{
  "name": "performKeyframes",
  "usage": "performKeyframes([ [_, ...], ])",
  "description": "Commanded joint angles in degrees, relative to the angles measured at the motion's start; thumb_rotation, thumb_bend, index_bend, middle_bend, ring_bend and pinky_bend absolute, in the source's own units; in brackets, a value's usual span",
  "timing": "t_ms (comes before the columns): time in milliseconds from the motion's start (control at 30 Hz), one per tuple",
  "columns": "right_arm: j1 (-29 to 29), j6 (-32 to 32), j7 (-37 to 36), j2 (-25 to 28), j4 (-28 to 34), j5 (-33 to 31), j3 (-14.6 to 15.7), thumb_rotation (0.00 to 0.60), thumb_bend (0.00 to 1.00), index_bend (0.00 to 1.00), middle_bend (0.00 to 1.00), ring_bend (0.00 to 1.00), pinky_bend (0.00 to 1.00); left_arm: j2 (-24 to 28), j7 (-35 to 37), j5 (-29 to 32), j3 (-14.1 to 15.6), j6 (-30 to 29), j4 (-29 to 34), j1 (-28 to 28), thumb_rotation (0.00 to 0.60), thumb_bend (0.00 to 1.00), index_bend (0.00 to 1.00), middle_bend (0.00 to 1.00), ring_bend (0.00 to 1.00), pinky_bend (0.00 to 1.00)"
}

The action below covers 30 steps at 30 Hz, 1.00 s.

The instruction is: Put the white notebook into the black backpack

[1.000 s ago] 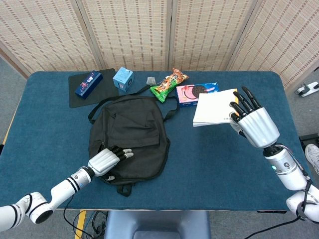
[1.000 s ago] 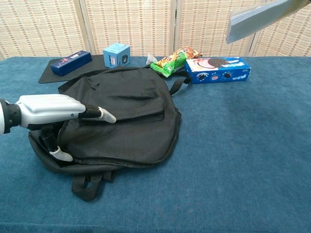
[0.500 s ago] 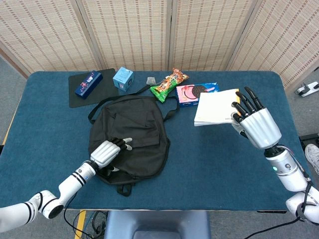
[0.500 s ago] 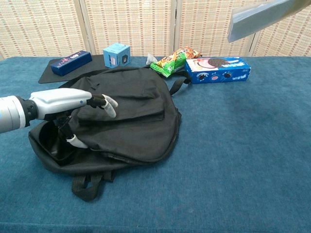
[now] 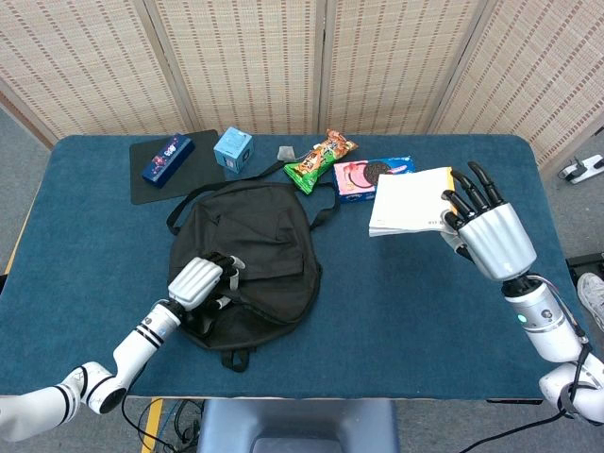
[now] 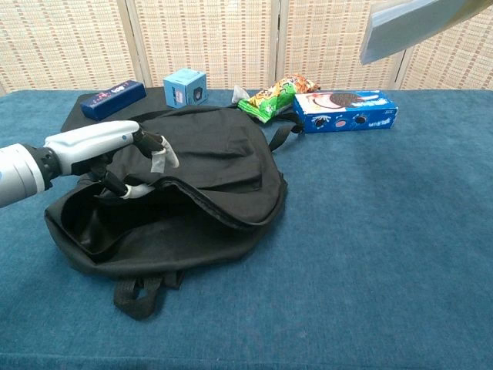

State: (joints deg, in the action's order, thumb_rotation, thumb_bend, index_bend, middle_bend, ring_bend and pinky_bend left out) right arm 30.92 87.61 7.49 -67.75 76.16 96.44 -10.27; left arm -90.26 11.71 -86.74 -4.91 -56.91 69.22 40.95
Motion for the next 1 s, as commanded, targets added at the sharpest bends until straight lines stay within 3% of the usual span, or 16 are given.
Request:
performKeyframes([
  [33, -0.05, 0.43, -0.33, -0.04, -0.05, 0.11, -0.25, 0.6, 0.49, 0.66, 0.39, 0.16, 0.09, -0.05, -0.08, 0.27, -0.26, -0.38, -0.13, 0.01, 0.6, 0.55, 0.74, 0.31, 0.32, 0.24],
  [300, 0.02, 3.71, -1.97, 0.67, 3.17, 3.19, -0.74, 0.6, 0.49, 0.66, 0.39, 0.16, 0.09, -0.14, 0.68, 6.33, -5.89, -2.3, 0.52, -0.15, 0.6, 0.58, 0.78, 0.36, 0.35, 0.25],
  [633, 0.44, 7.05, -3.18, 2.27, 13.99, 11.76, 0.79, 0.6, 0.49, 0.66, 0.4, 0.17, 0.09, 3.45, -4.47, 22.56, -15.23, 4.32, 5.08, 2.63, 0.6, 0.58, 0.78, 0.36, 0.35, 0.25],
  [767, 0.72, 7.78, -4.03, 2.38, 18.14, 14.8, 1.21, 0.6, 0.49, 0.67, 0.4, 0.17, 0.09, 4.13, -5.89, 27.58, -17.29, 6.44, 5.58, 3.89, 0.6, 0.58, 0.78, 0.37, 0.35, 0.25],
  [1000, 2.44, 4.59, -5.12, 0.54, 22.55, 17.81, 2.3, 0.6, 0.49, 0.67, 0.41, 0.18, 0.09, 4.06, -8.54, 32.27, -18.43, 7.41, 5.41, 5.44, 0.6, 0.58, 0.78, 0.37, 0.35, 0.25],
])
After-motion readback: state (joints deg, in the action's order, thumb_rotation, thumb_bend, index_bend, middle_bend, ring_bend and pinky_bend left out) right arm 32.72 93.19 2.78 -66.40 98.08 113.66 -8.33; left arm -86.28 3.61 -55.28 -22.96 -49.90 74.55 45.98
